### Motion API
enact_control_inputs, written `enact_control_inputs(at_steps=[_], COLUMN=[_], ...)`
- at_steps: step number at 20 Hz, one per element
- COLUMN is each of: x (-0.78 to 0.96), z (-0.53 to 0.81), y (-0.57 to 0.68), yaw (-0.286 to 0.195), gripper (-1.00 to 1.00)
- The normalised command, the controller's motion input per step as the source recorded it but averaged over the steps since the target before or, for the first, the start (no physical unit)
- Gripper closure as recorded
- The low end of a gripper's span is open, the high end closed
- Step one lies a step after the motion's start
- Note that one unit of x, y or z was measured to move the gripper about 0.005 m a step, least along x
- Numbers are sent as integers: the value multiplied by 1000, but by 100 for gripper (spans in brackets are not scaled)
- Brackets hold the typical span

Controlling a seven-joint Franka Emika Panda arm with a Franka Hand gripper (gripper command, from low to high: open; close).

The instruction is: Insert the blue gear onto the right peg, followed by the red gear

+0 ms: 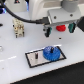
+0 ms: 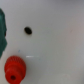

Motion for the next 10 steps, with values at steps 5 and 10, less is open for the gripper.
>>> enact_control_inputs(at_steps=[5, 10], x=[-548, -481], z=[-19, -43], y=[445, 409], yaw=[0, 0], gripper=[-100, -100])
